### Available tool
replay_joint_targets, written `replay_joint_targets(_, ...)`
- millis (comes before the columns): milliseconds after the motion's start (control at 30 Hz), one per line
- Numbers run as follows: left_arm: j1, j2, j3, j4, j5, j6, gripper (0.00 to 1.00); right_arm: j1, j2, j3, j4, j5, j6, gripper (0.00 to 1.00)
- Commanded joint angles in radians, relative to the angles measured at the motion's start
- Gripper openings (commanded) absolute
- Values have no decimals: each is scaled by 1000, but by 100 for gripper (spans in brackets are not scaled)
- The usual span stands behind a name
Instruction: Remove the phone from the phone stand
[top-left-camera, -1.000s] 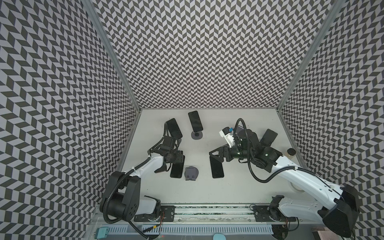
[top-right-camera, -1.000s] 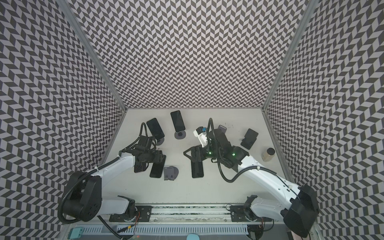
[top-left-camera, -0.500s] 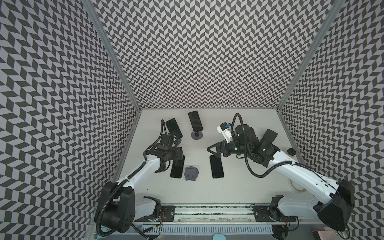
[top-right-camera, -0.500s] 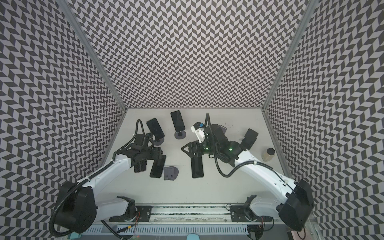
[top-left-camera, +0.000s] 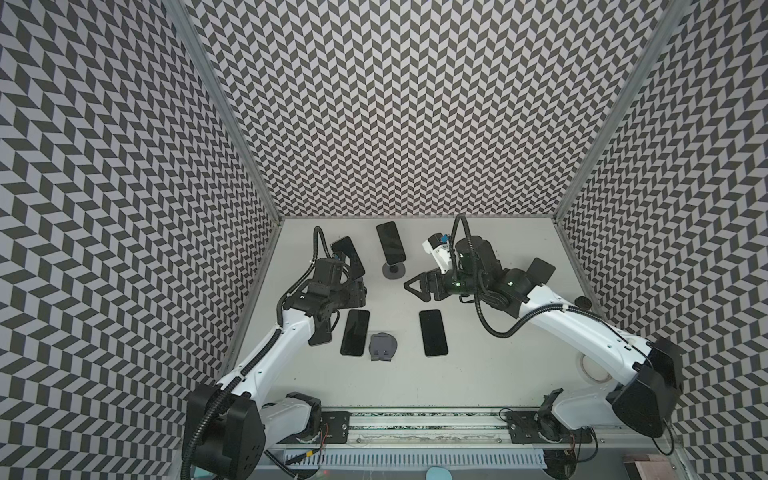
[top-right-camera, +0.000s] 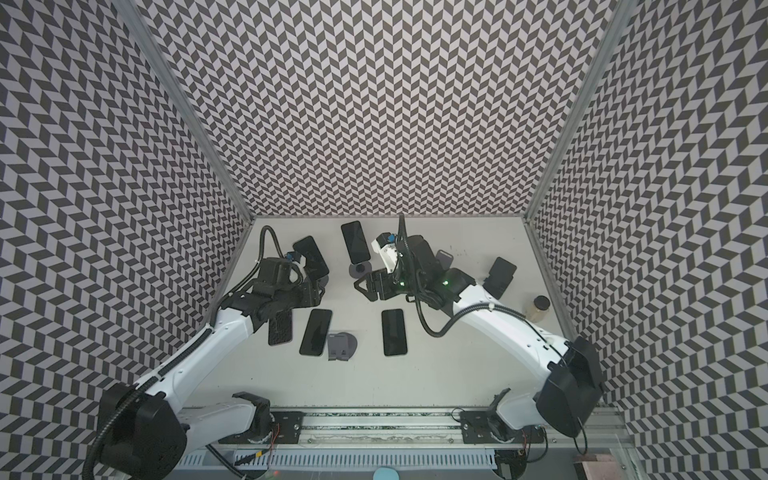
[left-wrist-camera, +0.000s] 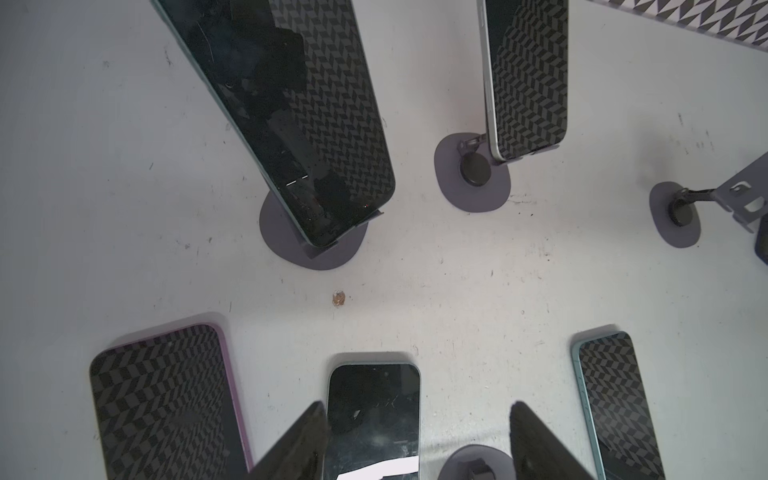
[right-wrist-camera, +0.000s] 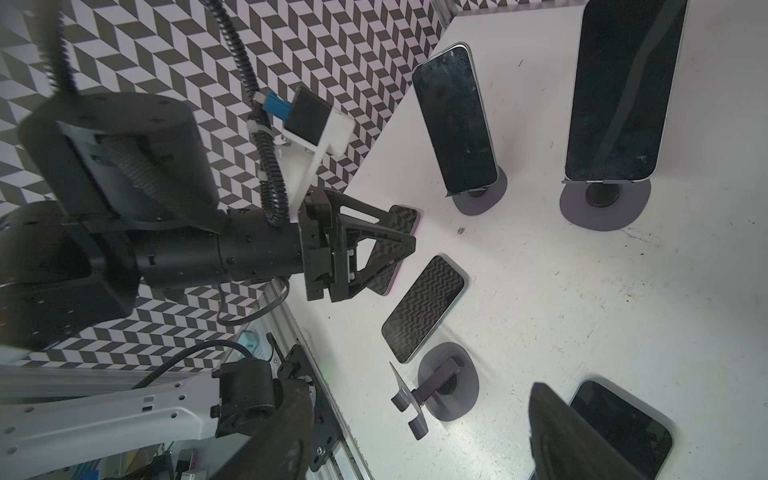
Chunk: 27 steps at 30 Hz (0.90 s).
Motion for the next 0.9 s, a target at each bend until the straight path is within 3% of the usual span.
replay_joint_targets(0, 8, -40, 33, -8, 10, 4, 70, -3, 36, 58, 11, 23, -25, 79)
replay_joint_targets(867, 8, -333, -21, 41, 11, 22, 71, -5, 406, 463, -43, 179, -91, 80)
